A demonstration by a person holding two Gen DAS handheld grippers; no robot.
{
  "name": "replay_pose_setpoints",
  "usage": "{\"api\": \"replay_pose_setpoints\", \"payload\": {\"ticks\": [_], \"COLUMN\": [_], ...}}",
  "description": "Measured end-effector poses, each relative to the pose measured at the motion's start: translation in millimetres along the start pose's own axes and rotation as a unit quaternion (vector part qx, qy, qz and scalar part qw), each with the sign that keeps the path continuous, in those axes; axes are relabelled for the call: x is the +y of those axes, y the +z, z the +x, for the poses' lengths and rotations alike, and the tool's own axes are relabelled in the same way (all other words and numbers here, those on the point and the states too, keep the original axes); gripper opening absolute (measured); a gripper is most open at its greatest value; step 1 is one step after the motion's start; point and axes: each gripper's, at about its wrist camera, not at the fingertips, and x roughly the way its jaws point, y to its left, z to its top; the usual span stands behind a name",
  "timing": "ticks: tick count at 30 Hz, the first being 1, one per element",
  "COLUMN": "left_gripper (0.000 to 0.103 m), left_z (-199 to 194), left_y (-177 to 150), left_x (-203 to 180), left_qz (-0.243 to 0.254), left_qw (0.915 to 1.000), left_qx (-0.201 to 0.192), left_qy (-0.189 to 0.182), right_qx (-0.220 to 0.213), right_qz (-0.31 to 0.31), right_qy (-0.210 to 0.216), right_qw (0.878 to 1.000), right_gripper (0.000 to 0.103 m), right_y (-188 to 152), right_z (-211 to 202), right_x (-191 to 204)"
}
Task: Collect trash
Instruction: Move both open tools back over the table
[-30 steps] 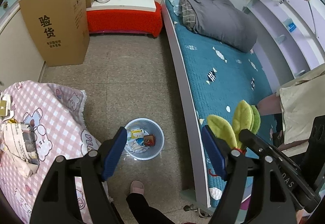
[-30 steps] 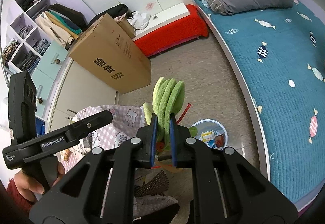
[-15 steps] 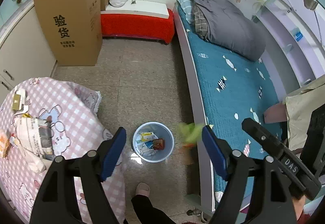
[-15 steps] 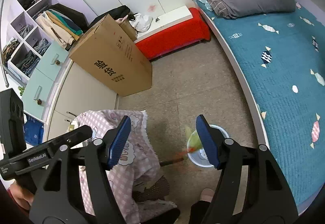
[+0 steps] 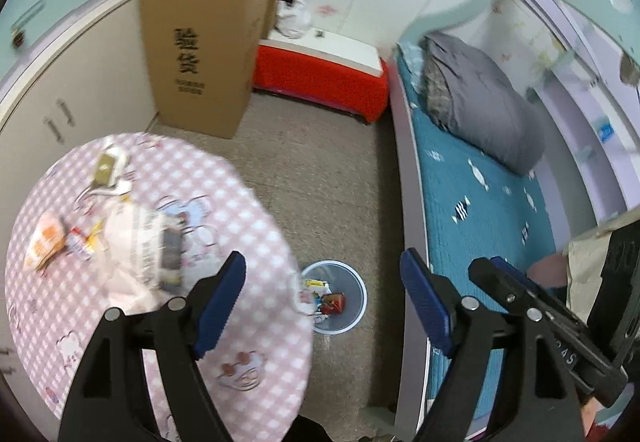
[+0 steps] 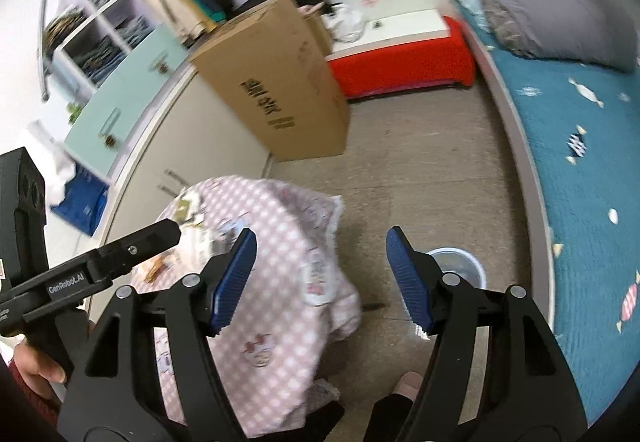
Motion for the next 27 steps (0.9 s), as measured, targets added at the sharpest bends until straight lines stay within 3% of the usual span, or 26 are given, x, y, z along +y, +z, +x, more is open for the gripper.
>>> {"api": "replay_pose_setpoints", "payload": {"ticks": [7,19,27], "left_gripper": [0.078,0.078,0.078], "left_z": [-32.2,-92.9,-117.1], "left_y": [-9.6,-23.9,-39.0], "left_x": [80.8,268.9,362.7], "left_qz": [-0.041,-0.053,-0.089], "left_qw": [0.9991,0.9985,0.9960], "left_qx": [-0.014,-0.014,-0.005], "left_qy": [0.002,0.002,-0.006], "right_qx": [0.017,0.043,0.074], "right_qz": [-0.038,-0.050,-0.072], "right_qy": [0.017,0.018,0.006], "right_qw": [0.999,0.998,0.995], "right_gripper": [0.067,0.067,0.067], "right_y": [-21.0,-87.4,-119.3], "right_z": [25.2,95.9,128.1], "right_x": [80.6,261.7,340.5]}}
